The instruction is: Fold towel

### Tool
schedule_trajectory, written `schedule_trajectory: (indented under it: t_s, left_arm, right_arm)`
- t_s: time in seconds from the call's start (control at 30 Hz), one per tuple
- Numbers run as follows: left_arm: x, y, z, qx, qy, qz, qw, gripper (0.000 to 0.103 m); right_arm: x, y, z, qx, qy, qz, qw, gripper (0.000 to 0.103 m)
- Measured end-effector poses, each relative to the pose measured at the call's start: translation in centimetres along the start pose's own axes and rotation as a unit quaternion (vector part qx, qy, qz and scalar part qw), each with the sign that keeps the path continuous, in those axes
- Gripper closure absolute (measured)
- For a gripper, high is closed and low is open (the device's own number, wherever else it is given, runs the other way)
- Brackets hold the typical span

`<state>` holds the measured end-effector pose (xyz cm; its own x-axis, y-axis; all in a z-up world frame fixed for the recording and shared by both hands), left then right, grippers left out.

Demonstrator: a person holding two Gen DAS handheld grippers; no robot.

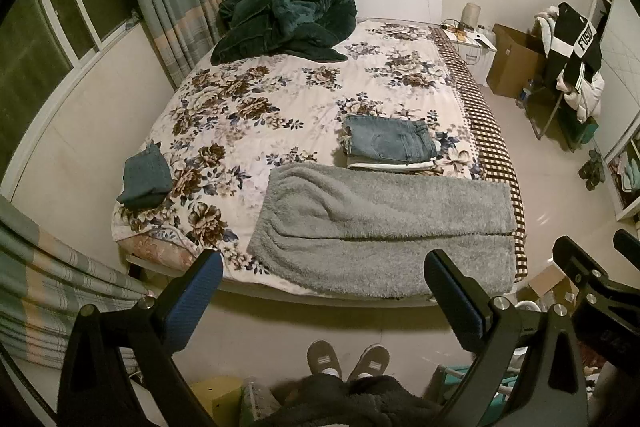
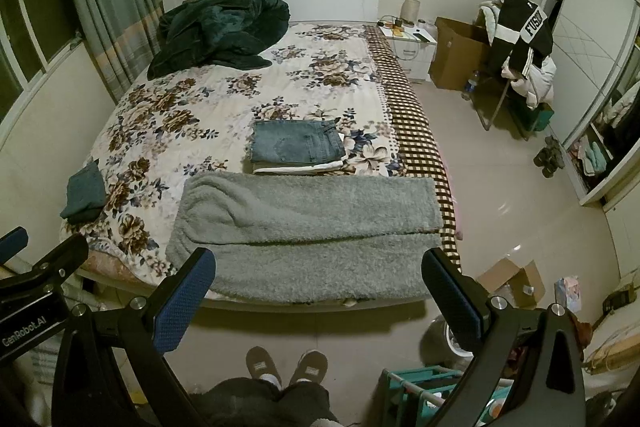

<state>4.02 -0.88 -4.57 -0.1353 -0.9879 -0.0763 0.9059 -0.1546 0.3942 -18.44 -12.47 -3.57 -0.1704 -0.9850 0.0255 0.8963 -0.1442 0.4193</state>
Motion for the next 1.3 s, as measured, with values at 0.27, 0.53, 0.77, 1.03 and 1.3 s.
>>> schedule_trajectory:
  t_s: [0.27, 0.53, 0.77, 1.03, 1.3]
  left_arm:
    - [0.0, -0.1, 0.0, 0.002, -0.002, 0.001, 1.0, 0.0]
    - [0.0, -0.1, 0.0, 0.003, -0.002, 0.003, 1.0, 0.0]
    - [-0.1, -0.2, 0.0, 0.003, -0.004, 0.003, 1.0, 0.0]
    - [-0.1, -0.2, 0.0, 0.004, -0.005, 0.003, 1.0, 0.0]
    - [0.0, -0.1, 0.2, 0.005, -0.005, 0.004, 1.0, 0.0]
  right_arm:
    - [0.0, 0.0, 0.1, 0.001, 0.0, 0.001, 1.0, 0.0]
    - [-0.1, 0.0, 0.3, 0.001, 0.001, 0.002, 1.0, 0.0]
    - [-0.1, 0.0, 0.4, 0.001, 0.001, 0.003, 1.0, 0.0]
    - [-1.0, 0.7, 1.0, 0.001, 0.001, 0.003, 1.0, 0.0]
    - [-0.9, 0.7, 1.1, 0.002, 0.001, 0.003, 1.0, 0.0]
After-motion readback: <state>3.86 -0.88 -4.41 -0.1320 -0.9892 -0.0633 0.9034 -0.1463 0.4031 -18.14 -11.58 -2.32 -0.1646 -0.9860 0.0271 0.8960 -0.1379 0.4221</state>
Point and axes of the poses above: each gripper's, at about its wrist camera, not at the fingertips, and z roughly against the way its jaws point, x to its right, y to its top, the point moved 7 cm from there along -z, roughly the way its jaws point, and after that the axes turned 8 degrees about -x, right-handed, at the moved point
